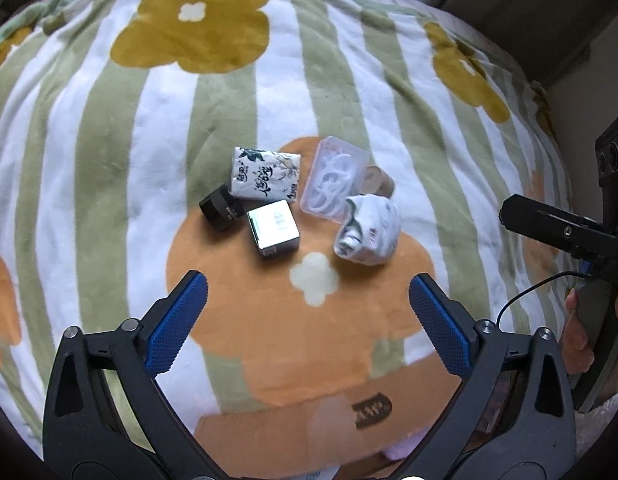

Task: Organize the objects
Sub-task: 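Lift both tools out of the box and move back toward the items, then grasp the blue barcode box with the left tool while the right tool grasps the beige tape roll, then carry both held items into the cardboard box and open both tools, then raise both tools out of the box and approach the remaining items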

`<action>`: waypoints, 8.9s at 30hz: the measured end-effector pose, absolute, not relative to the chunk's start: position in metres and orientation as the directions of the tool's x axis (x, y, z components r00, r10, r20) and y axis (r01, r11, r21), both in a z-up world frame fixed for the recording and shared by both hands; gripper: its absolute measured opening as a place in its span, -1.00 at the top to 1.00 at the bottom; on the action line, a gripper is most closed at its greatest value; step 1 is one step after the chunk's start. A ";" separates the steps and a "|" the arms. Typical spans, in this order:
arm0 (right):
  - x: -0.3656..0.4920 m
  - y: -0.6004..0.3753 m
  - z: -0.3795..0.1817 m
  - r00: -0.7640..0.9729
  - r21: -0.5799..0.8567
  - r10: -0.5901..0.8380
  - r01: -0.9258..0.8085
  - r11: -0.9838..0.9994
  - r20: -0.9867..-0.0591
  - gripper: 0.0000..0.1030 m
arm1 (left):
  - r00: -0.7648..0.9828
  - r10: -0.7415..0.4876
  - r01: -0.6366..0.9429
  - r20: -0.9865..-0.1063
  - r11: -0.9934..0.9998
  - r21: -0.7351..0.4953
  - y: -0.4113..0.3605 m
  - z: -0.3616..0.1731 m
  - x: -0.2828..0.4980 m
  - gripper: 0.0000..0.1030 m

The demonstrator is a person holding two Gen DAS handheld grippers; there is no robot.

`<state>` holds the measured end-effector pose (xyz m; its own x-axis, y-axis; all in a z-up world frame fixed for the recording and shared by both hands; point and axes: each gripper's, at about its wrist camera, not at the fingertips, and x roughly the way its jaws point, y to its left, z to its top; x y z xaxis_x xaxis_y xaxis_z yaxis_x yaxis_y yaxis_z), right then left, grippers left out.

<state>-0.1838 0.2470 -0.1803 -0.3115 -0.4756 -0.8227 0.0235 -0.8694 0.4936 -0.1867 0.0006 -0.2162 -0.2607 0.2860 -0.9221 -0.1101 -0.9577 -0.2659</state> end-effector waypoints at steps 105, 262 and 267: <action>-0.134 0.242 -0.132 -0.401 0.421 -0.413 0.075 -0.904 -0.817 0.45 | -0.429 0.251 -0.066 -0.868 -0.967 -0.247 -0.019 -0.134 -0.101 0.30; -0.226 0.192 -0.241 -0.184 0.308 -0.350 0.223 -0.925 -0.918 -0.62 | -0.287 0.176 -0.253 -0.941 -0.962 -0.103 0.011 -0.277 -0.282 -0.99; -0.232 0.190 -0.256 -0.153 0.310 -0.347 0.223 -0.924 -0.925 -0.62 | -0.266 0.174 -0.251 -0.948 -0.962 -0.106 0.013 -0.291 -0.293 -0.96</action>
<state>-0.2321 0.1897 -0.2555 -0.1528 -0.3467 -0.9255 0.2226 -0.9245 0.3095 -0.2932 0.0133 -0.2914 -0.2657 0.1739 -0.9482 -0.2505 -0.9623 -0.1063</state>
